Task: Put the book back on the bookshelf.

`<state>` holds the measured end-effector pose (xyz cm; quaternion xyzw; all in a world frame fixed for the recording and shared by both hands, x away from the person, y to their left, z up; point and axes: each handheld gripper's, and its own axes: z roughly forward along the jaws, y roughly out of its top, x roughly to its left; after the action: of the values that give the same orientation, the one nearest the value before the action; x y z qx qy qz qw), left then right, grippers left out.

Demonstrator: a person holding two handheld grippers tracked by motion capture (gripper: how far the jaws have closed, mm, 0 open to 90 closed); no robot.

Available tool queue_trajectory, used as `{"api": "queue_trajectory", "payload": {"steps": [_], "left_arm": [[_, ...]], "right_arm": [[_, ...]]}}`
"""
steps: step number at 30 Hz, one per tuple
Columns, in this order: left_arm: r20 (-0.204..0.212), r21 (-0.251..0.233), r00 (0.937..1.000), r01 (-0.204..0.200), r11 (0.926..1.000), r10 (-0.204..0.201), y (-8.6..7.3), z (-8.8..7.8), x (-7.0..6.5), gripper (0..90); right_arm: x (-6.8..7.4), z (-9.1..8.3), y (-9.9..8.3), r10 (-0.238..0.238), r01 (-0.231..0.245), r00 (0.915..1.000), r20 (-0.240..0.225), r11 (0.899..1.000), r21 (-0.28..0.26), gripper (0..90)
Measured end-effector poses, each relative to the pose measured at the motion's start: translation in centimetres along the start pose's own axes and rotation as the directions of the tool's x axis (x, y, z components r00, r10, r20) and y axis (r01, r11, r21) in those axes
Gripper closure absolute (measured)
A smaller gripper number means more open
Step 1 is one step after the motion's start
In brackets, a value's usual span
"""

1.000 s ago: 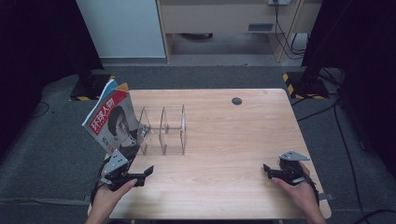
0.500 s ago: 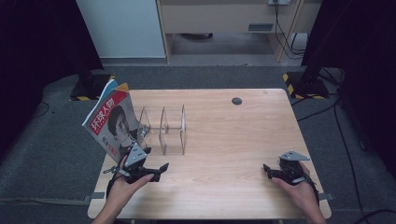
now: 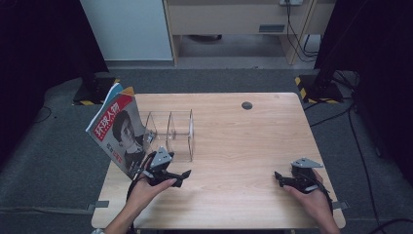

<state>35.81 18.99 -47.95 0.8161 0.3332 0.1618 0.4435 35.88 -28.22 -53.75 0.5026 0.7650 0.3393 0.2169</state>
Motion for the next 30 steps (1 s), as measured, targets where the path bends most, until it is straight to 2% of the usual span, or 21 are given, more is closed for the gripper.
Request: {"api": "queue_trajectory", "payload": {"steps": [5, 8, 15, 18, 23, 28, 30], "left_arm": [[0.024, 0.03, 0.9996, -0.017, 0.9994, 0.016, 0.1, 1.0, -0.6, 4.6], [0.055, 0.056, 0.9975, -0.048, 0.9973, 0.045, 0.4, 2.2, -1.6, 4.7], [0.067, 0.08, 0.9949, -0.081, 0.9936, 0.075, 0.9, 3.4, -2.5, 4.7], [0.086, 0.102, 0.9915, -0.106, 0.9891, 0.097, 0.9, 4.1, -3.2, 4.7], [0.098, 0.111, 0.9899, -0.113, 0.9874, 0.102, 1.2, 4.8, -3.8, 4.7], [0.123, 0.137, 0.9827, -0.154, 0.9784, 0.138, 1.4, 5.9, -5.0, 4.7], [0.124, 0.136, 0.9831, -0.152, 0.979, 0.135, 1.5, 6.0, -5.1, 4.7]], "right_arm": [[0.0, 0.0, 0.0, 0.0, 0.0, 1.0, 0.0, 1.0, 0.001, 20.8], [0.0, 0.0, 0.0, 0.0, 0.0, 1.0, 0.0, 1.0, 0.001, 20.8], [0.0, 0.0, 0.0, 0.0, 0.0, 1.0, 0.0, 1.0, 0.001, 20.8], [0.0, 0.0, 0.0, -0.002, 0.002, 1.0, 0.0, 1.0, 0.001, 20.7], [0.0, 0.0, 0.0, -0.002, 0.002, 1.0, 0.0, 1.0, 0.001, 20.6], [0.1, 0.0, -0.1, -0.004, 0.004, 1.0, 0.003, 1.0, -0.001, 20.3], [0.1, 0.0, -0.1, -0.004, 0.004, 1.0, 0.003, 1.0, -0.001, 20.3]]}}
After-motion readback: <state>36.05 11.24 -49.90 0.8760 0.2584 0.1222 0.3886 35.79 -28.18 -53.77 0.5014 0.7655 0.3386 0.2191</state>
